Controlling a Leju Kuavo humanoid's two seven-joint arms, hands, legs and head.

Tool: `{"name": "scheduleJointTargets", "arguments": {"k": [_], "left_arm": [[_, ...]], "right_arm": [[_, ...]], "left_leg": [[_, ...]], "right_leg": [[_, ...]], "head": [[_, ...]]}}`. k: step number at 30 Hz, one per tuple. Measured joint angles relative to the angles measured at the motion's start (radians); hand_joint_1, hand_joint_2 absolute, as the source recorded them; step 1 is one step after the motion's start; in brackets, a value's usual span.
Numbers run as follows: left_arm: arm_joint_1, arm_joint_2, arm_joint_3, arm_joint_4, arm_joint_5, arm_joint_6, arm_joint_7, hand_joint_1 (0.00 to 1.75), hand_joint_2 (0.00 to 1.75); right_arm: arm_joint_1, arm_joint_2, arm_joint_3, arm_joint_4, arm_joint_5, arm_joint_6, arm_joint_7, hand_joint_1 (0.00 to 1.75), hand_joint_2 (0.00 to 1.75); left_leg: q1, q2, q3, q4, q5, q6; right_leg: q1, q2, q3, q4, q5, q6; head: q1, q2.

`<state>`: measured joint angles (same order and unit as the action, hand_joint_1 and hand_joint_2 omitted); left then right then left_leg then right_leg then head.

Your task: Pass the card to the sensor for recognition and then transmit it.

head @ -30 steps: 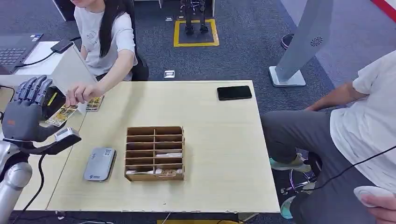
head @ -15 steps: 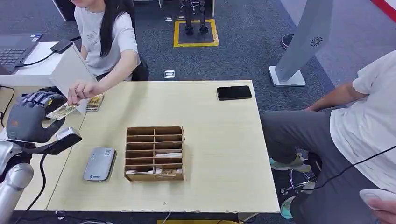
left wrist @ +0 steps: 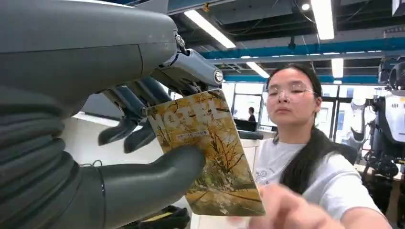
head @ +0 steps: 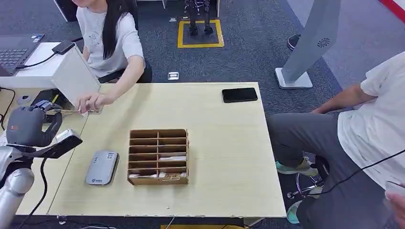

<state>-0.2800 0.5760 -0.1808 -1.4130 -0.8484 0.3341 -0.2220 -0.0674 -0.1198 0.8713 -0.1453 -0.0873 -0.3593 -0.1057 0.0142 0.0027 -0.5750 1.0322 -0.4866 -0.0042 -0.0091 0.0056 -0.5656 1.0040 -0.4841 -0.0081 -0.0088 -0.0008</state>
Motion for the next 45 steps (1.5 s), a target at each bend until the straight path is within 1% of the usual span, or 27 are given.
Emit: {"name": "scheduleJointTargets", "arguments": {"k": [3, 7, 8, 9, 13, 14, 15, 16, 19, 21, 23, 24, 25, 27, 28, 31, 35, 41, 45], "left_arm": [[0.008, 0.0, 0.0, 0.0, 0.034, -0.014, -0.021, 1.75, 1.75], [0.031, -0.001, 0.004, -0.013, 0.153, -0.071, -0.089, 1.75, 1.75], [0.035, -0.005, 0.008, -0.019, 0.198, -0.094, -0.095, 1.75, 1.75], [0.036, -0.015, 0.017, -0.027, 0.266, -0.141, -0.094, 1.75, 1.75], [0.05, -0.08, 0.029, -0.078, 0.536, -0.392, -0.02, 1.75, 1.75], [0.056, -0.089, 0.031, -0.089, 0.576, -0.424, -0.003, 1.75, 1.75], [0.064, -0.1, 0.034, -0.104, 0.616, -0.45, 0.014, 1.75, 1.75], [0.07, -0.107, 0.036, -0.117, 0.637, -0.463, 0.023, 1.75, 1.75], [0.086, -0.122, 0.044, -0.143, 0.65, -0.473, 0.028, 1.75, 1.75], [0.09, -0.131, 0.05, -0.153, 0.679, -0.496, 0.045, 1.75, 1.75], [0.104, -0.141, 0.058, -0.167, 0.757, -0.534, 0.09, 1.75, 1.75], [0.114, -0.147, 0.064, -0.176, 0.798, -0.553, 0.121, 1.75, 1.75], [0.131, -0.148, 0.066, -0.188, 0.856, -0.574, 0.166, 1.75, 1.75], [0.168, -0.145, 0.068, -0.209, 0.943, -0.59, 0.217, 1.75, 1.75], [0.187, -0.142, 0.07, -0.216, 0.962, -0.592, 0.232, 1.75, 1.75], [0.235, -0.132, 0.071, -0.239, 0.909, -0.565, 0.268, 1.75, 1.75], [0.279, -0.13, 0.07, -0.241, 0.765, -0.508, 0.296, 1.75, 1.75], [0.32, -0.136, 0.071, -0.212, 0.737, -0.471, 0.306, 1.75, 1.75], [0.334, -0.142, 0.074, -0.192, 0.677, -0.437, 0.302, 1.75, 1.75]], "right_arm": [[0.0, 0.0, 0.001, 0.0, 0.003, 0.0, 0.0, 0.0, 0.0], [-0.001, 0.0, 0.002, 0.0, 0.006, 0.0, 0.0, 0.0, 0.0], [-0.001, 0.0, 0.002, 0.0, 0.006, 0.0, 0.0, 0.0, 0.0], [-0.001, 0.0, 0.002, 0.0, 0.004, 0.0, -0.002, 0.0, 0.0], [0.0, 0.0, 0.002, 0.0, -0.01, -0.016, -0.016, 0.0, 0.0], [0.001, 0.0, 0.002, 0.0, -0.013, -0.019, -0.018, 0.0, 0.0], [0.005, 0.0, 0.002, 0.0, -0.015, -0.02, -0.02, 0.0, 0.0], [0.008, 0.0, 0.002, 0.0, -0.017, -0.02, -0.021, 0.0, 0.0], [0.014, 0.0, 0.002, 0.0, -0.018, -0.021, -0.023, 0.0, 0.0], [0.015, 0.0, 0.002, 0.0, -0.021, -0.021, -0.023, 0.0, 0.0], [0.018, 0.0, 0.002, 0.0, -0.026, -0.029, -0.026, 0.0, 0.0], [0.02, 0.0, 0.002, 0.0, -0.027, -0.034, -0.029, 0.0, 0.0], [0.022, 0.0, 0.002, 0.0, -0.029, -0.038, -0.033, 0.0, 0.0], [0.027, 0.0, 0.002, 0.0, -0.032, -0.04, -0.034, 0.0, 0.0], [0.028, 0.0, 0.002, 0.0, -0.033, -0.042, -0.034, 0.0, 0.0], [0.032, 0.0, 0.002, 0.0, -0.038, -0.042, -0.031, 0.0, 0.0], [0.033, 0.0, 0.002, 0.0, -0.038, -0.039, -0.024, 0.0, 0.0], [0.033, 0.0, 0.002, 0.0, -0.028, -0.039, -0.023, 0.0, 0.0], [0.033, 0.0, 0.002, 0.0, -0.027, -0.037, -0.017, 0.0, 0.0]], "left_leg": [[0.0, 0.0, 0.0, 0.0, 0.0, 0.0], [0.0, 0.0, 0.0, 0.0, 0.0, 0.0], [0.0, 0.0, 0.0, 0.0, 0.0, 0.0], [0.0, 0.0, 0.0, 0.0, 0.0, 0.0], [-0.001, -0.001, 0.0, 0.0, 0.0, 0.0], [-0.001, -0.001, 0.0, 0.0, 0.0, 0.0], [-0.001, 0.0, 0.0, 0.0, 0.0, 0.0], [-0.001, -0.001, 0.0, 0.0, 0.0, 0.0], [-0.001, -0.001, 0.0, 0.0, 0.0, 0.0], [0.0, -0.001, 0.0, 0.0, 0.0, 0.0], [0.0, -0.001, 0.0, 0.0, 0.0, 0.0], [0.0, -0.001, 0.0, 0.0, 0.0, 0.0], [0.0, -0.001, 0.0, 0.0, 0.0, 0.0], [0.0, 0.0, 0.0, 0.0, 0.0, 0.0], [0.0, 0.0, 0.0, 0.0, 0.0, 0.0], [0.0, -0.001, 0.0, 0.0, 0.0, 0.0], [0.0, -0.001, 0.0, 0.0, 0.0, 0.0], [0.0, -0.001, 0.0, 0.0, 0.0, 0.0], [0.0, -0.002, 0.0, 0.0, 0.0, 0.0]], "right_leg": [[0.0, 0.0, 0.0, 0.0, 0.0, 0.0], [0.0, 0.0, 0.0, 0.0, 0.0, 0.0], [0.0, 0.0, 0.0, 0.0, 0.0, 0.0], [0.0, 0.0, 0.0, 0.0, 0.0, 0.0], [0.0, -0.001, 0.001, 0.0, 0.0, 0.0], [0.0, -0.001, 0.001, 0.0, 0.0, 0.0], [0.0, 0.0, 0.0, 0.0, 0.0, 0.0], [0.0, -0.001, 0.0, 0.0, 0.0, 0.0], [0.0, -0.001, 0.0, 0.0, 0.0, 0.0], [0.0, -0.001, 0.0, 0.0, 0.0, 0.0], [0.0, -0.001, 0.0, 0.0, 0.0, 0.0], [0.0, -0.001, 0.0, 0.0, 0.0, 0.0], [0.0, 0.0, 0.0, 0.0, 0.0, 0.0], [0.0, 0.0, 0.0, 0.0, 0.0, 0.0], [0.0, 0.0, 0.0, 0.0, 0.0, 0.0], [0.0, -0.001, 0.0, 0.0, -0.001, 0.0], [0.0, 0.0, 0.0, 0.0, -0.001, 0.0], [0.0, -0.001, 0.0, 0.0, 0.0, 0.0], [0.0, -0.001, 0.0, 0.0, 0.0, 0.0]], "head": [[0.0, 0.0], [0.0, 0.0], [0.0, 0.0], [0.0, 0.0], [0.0, 0.0], [0.0, 0.0], [0.0, 0.0], [0.0, 0.0], [0.0, 0.0], [0.0, 0.0], [0.0, 0.0], [0.0, 0.0], [0.0, 0.0], [0.0, 0.0], [0.0, 0.0], [0.0, 0.0], [0.0, 0.0], [0.0, 0.0], [0.0, 0.0]]}}
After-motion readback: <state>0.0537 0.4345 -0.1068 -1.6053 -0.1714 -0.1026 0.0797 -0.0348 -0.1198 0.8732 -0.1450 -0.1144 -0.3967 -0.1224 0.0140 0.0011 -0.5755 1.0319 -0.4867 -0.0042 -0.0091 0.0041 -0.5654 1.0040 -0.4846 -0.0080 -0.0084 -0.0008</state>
